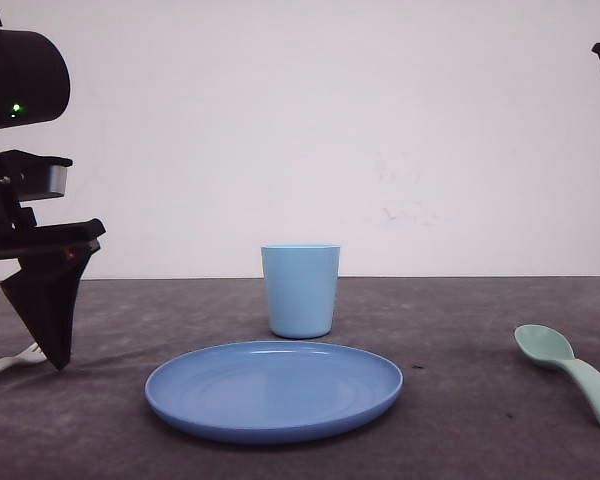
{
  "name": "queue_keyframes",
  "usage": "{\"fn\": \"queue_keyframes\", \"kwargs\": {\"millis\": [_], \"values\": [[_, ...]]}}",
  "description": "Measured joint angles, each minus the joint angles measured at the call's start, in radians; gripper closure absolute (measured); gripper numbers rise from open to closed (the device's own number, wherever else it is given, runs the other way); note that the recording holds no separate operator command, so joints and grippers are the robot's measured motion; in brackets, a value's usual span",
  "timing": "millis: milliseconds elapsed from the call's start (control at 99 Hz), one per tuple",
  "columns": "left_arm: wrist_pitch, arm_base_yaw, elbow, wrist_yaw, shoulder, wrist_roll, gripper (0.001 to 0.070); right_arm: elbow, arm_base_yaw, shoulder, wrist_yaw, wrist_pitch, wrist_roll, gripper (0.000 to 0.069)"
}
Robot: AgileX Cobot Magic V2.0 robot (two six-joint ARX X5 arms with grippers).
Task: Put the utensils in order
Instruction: 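Lower the left gripper over the white fork and close on it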
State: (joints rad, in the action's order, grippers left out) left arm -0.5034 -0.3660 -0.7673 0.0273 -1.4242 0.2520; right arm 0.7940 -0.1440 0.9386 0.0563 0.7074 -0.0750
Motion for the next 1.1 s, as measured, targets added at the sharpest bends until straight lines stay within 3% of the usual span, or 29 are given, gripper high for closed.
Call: {"fn": "queue_keyframes", "kwargs": {"millis": [636,909,1101], "values": [[-0.022,0.022,-0.001,0.003,-0.014,-0.001,0.0251,0.000,0.000,0.000,0.000,0.000,0.000,0.0025],[-0.035,0.026,-0.009,0.027,-0.026,-0.004,0.0461,0.000,0.000,0.000,0.000,0.000,0.000,0.0025],[-0.034,0.025,-0.010,0.024,-0.027,-0.004,0.0539,0.000,0.000,0.000,0.000,0.000,0.000,0.0025]]}}
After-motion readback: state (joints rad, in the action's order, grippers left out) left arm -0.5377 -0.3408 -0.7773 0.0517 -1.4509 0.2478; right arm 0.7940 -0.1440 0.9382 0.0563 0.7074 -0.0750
